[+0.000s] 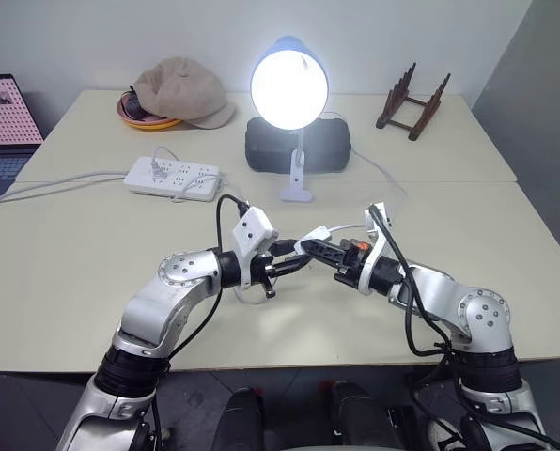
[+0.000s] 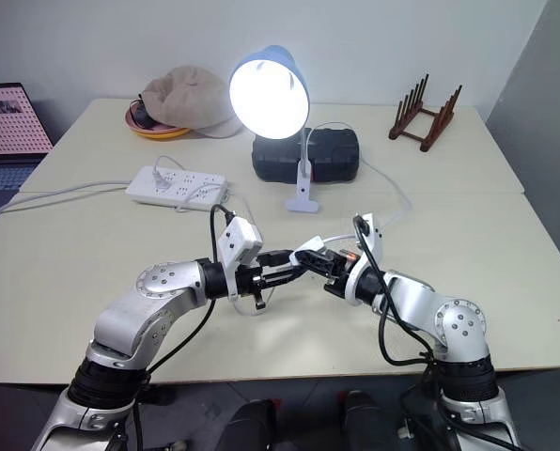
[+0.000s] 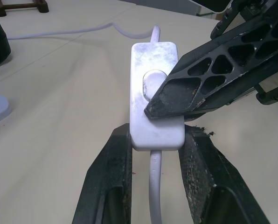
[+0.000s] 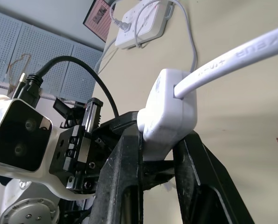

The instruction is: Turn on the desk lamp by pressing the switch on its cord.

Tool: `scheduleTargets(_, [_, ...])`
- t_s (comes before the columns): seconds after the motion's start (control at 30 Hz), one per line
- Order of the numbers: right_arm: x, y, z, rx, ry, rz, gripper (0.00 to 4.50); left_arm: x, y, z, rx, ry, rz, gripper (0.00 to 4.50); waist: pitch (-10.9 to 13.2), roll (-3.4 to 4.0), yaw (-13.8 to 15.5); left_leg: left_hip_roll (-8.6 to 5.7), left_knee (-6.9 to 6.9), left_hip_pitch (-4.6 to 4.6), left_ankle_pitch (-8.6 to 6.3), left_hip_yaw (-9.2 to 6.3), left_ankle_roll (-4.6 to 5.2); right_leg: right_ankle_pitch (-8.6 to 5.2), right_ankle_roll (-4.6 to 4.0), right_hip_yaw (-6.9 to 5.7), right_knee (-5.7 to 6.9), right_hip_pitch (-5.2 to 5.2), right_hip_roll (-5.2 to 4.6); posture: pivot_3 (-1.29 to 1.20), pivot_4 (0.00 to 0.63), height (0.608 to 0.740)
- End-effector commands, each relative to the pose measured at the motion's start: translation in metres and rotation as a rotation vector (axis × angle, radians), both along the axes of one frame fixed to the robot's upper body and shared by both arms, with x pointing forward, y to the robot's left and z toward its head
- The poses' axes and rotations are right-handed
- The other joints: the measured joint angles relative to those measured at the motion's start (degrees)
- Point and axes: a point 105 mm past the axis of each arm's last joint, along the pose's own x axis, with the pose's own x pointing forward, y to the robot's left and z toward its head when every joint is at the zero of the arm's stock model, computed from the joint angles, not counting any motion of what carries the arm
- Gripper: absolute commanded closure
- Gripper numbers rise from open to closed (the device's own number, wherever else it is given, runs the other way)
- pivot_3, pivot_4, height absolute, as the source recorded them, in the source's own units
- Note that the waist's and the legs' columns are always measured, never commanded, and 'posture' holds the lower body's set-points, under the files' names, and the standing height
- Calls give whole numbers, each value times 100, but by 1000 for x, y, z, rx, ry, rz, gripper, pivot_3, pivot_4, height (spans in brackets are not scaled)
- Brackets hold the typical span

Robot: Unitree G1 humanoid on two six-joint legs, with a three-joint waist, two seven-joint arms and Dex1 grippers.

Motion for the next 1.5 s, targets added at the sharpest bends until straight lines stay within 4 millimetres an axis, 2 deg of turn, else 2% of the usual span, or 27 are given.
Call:
scheduleTargets(0.03, [2, -10, 17, 14, -84, -26, 3205, 2, 0, 14, 5, -56, -29, 3421, 0, 0, 0, 0, 0, 0, 0, 0, 0, 0, 0, 0, 0, 0, 0, 0, 150, 740])
scheduleTargets(0.17, [-5, -34, 18, 0, -91, -54, 2316, 13, 4, 11, 57, -73, -31, 3421, 0, 0, 16, 0, 0, -2, 0, 1, 0, 0, 0, 0, -3, 0, 0, 0, 150, 740])
scheduleTargets(0.27, [-11, -54, 16, -52, -106, -81, 1620, 24, 7, 0, 128, -74, -24, 3421, 0, 0, 43, -1, 0, -6, 0, 1, 0, 0, 0, 0, -9, 0, -1, 0, 150, 740])
scheduleTargets(0.4, [-15, -75, 19, -276, -256, -92, 640, 37, 9, -19, 212, -45, -20, 3421, 0, 0, 43, -2, -2, -7, 0, 3, 0, 0, 0, 2, -14, 0, -2, 0, 150, 740])
scheduleTargets(0.47, [-16, -78, 21, -425, -382, -73, 138, 44, 7, -30, 246, -32, -24, 3421, 1, 1, 32, -2, -2, -7, 0, 4, 0, 0, 0, 2, -13, -2, -2, 0, 150, 740])
scheduleTargets(0.5, [-17, -78, 21, -510, -453, -52, 64, 47, 5, -38, 265, -22, -30, 3421, 1, 5, 41, -1, -2, -6, 0, 3, 1, 0, 0, 1, -13, -2, -1, 0, 150, 740])
scheduleTargets(0.57, [-19, -74, 17, -610, -557, -18, 64, 52, 0, -50, 308, -15, -52, 3421, -1, 9, 57, -5, -4, -5, 0, 2, 0, -1, 0, -1, -13, -5, -3, 0, 150, 740])
scheduleTargets(0.7, [-27, -65, 10, -596, -626, 27, 64, 57, -4, -59, 346, -23, -89, 3421, -4, 5, 95, -2, -6, -9, 0, 2, 0, -2, 0, -2, -19, -3, -1, 0, 150, 740])
scheduleTargets(0.77, [-31, -64, 3, -639, -661, 69, 0, 57, -4, -59, 345, -21, -104, 2729, -4, 5, 130, -8, -5, -10, 0, 5, 0, -1, 2, 0, -20, -3, -7, 0, 150, 740])
scheduleTargets(0.8, [-33, -64, -1, -663, -670, 86, 0, 55, -4, -58, 337, -12, -124, 2669, -4, 5, 136, -8, -4, -10, 0, 5, 0, -1, 2, 0, -20, -3, -7, 0, 150, 740])
scheduleTargets(0.83, [-34, -65, -5, -676, -678, 107, 0, 52, -2, -56, 334, -8, -147, 2309, -4, 5, 136, -8, -3, -12, 0, 6, 0, 0, 4, 0, -22, -1, -9, 0, 150, 740])
scheduleTargets(0.87, [-35, -65, -7, -682, -683, 121, 0, 50, -1, -55, 333, -6, -164, 2211, -4, 4, 136, -8, -3, -11, 0, 5, 0, 0, 4, 0, -22, -1, -9, 0, 150, 740])
scheduleTargets(1.0, [-36, -66, -3, -674, -725, 150, 0, 48, 10, -41, 305, 7, -167, 1434, -4, 5, 114, -5, -4, -8, 0, 4, 0, 0, 3, -2, -21, 0, -6, 0, 150, 740])
scheduleTargets(1.1, [-33, -74, 12, -661, -769, 190, 0, 45, 51, -7, 278, -4, -94, 839, 7, -4, 68, -4, -5, -7, 0, 2, 0, -1, 3, -3, -17, -2, -4, 0, 150, 740])
scheduleTargets(1.23, [-31, -84, 19, -665, -770, 232, 0, 26, 77, 20, 209, 30, -58, 39, 8, -6, 26, 2, -6, -9, 0, 1, 0, -1, 2, -5, -7, -11, -1, 0, 150, 740])
scheduleTargets(1.4, [-28, -108, 15, -709, -725, 313, 0, 7, 129, 35, 259, 48, 118, 11, 8, -6, 32, 0, -7, -4, -1, 5, -1, -4, 1, -5, -15, -3, -8, 0, 150, 740])
scheduleTargets(1.5, [-23, -122, 13, -721, -703, 309, 0, 3, 147, 42, 244, 49, 196, 11, 10, -9, 47, 0, -6, -4, -1, 4, -1, -4, 1, -7, -16, -4, -8, 0, 150, 740])
